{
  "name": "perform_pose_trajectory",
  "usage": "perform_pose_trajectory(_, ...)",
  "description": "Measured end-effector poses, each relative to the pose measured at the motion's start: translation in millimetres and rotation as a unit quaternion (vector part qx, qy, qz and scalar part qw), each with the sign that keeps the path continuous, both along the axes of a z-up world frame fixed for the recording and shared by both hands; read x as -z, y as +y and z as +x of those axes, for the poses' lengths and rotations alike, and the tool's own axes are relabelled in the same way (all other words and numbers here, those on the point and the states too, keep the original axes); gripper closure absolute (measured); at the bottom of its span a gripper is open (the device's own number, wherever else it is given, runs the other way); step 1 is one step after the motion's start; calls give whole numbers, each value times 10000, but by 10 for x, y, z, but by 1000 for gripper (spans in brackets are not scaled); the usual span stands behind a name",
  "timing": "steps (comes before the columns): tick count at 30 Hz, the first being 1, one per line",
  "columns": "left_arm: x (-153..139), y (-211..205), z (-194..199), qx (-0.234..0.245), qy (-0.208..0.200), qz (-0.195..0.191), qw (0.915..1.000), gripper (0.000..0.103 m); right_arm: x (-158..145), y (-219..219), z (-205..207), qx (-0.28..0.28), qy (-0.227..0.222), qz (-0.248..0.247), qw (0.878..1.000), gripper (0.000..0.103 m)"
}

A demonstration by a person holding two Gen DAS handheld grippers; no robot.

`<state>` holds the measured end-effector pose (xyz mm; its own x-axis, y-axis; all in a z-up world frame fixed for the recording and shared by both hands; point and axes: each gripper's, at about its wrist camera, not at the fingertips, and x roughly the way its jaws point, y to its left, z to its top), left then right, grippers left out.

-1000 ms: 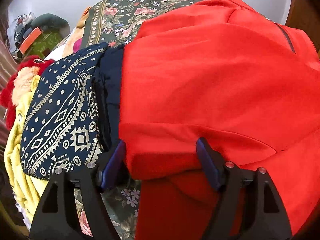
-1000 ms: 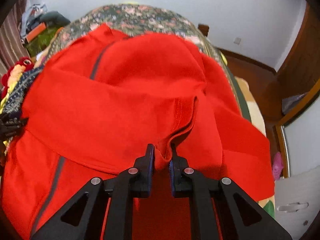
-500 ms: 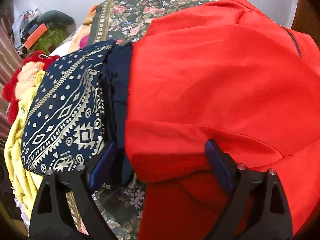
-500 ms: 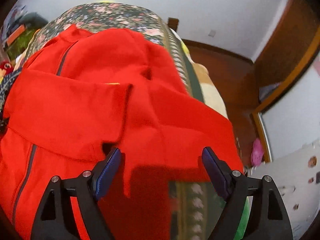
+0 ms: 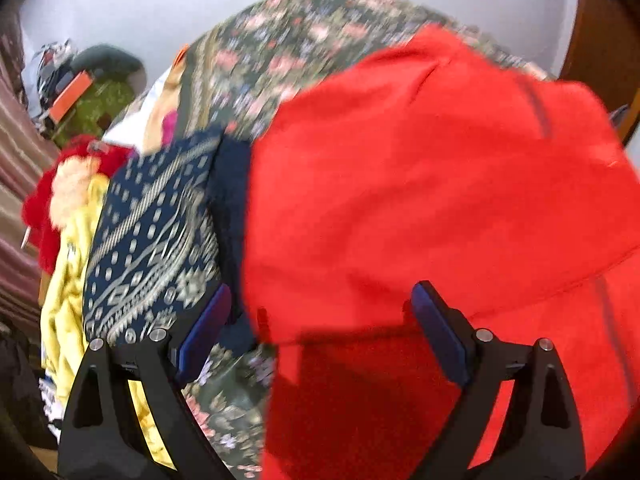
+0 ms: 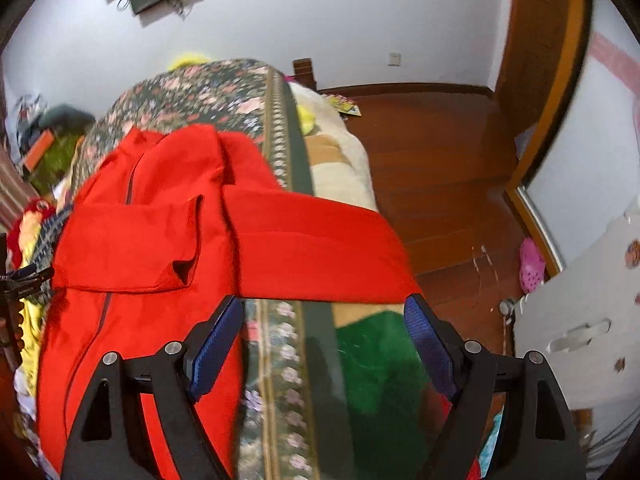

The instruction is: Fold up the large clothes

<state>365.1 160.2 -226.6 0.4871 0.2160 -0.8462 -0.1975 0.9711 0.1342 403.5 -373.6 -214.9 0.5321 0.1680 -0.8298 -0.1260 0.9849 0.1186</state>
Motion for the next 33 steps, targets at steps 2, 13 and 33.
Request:
perform_pose_trajectory(2,-120,-181,87,167,-112,-121,9997,11,46,-127,-9,117,48,131,9998,21)
perform_pose_trajectory(13,129,-1199,638,1116,155,-466,9925,10,866,-542,352,717,1078,1804,9750,21)
perform_pose_trajectory(33,255,-1569,959,1169,123,-325,9925,1,1272,-740,939,1945,855,2356,9483,73)
